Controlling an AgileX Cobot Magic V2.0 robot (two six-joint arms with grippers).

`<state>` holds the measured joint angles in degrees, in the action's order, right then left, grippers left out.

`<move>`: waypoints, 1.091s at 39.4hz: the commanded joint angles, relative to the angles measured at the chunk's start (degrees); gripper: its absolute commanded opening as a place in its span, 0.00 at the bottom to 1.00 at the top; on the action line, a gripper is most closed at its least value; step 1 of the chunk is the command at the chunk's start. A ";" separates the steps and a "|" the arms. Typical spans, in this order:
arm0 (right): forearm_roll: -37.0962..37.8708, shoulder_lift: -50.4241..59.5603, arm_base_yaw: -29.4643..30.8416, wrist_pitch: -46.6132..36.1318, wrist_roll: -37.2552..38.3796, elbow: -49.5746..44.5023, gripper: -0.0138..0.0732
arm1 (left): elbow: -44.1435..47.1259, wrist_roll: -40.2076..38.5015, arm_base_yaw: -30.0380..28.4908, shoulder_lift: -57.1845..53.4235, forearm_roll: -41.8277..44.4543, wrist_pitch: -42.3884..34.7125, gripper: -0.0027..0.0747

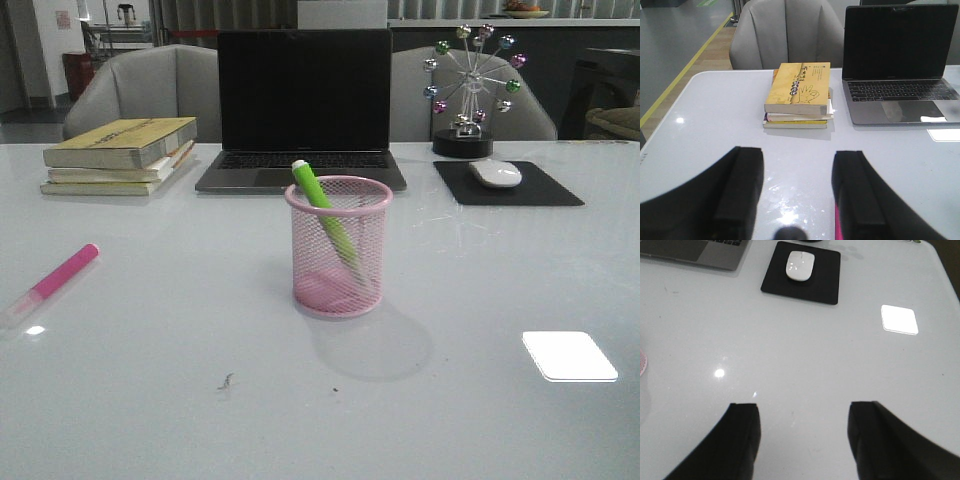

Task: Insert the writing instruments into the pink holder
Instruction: 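Withdraw the right gripper away from the holder, then lower the left gripper onto the pink marker and close on it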

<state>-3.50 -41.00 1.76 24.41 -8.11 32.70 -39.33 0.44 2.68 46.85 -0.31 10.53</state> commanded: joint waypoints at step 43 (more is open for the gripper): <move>0.65 1.81 0.45 -1.28 -0.68 0.91 0.72 | -42.00 0.18 7.04 47.45 -2.64 34.48 0.55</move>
<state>-3.48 -39.44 1.76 26.04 -8.11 31.96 -76.72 0.44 9.36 93.47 -2.38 45.81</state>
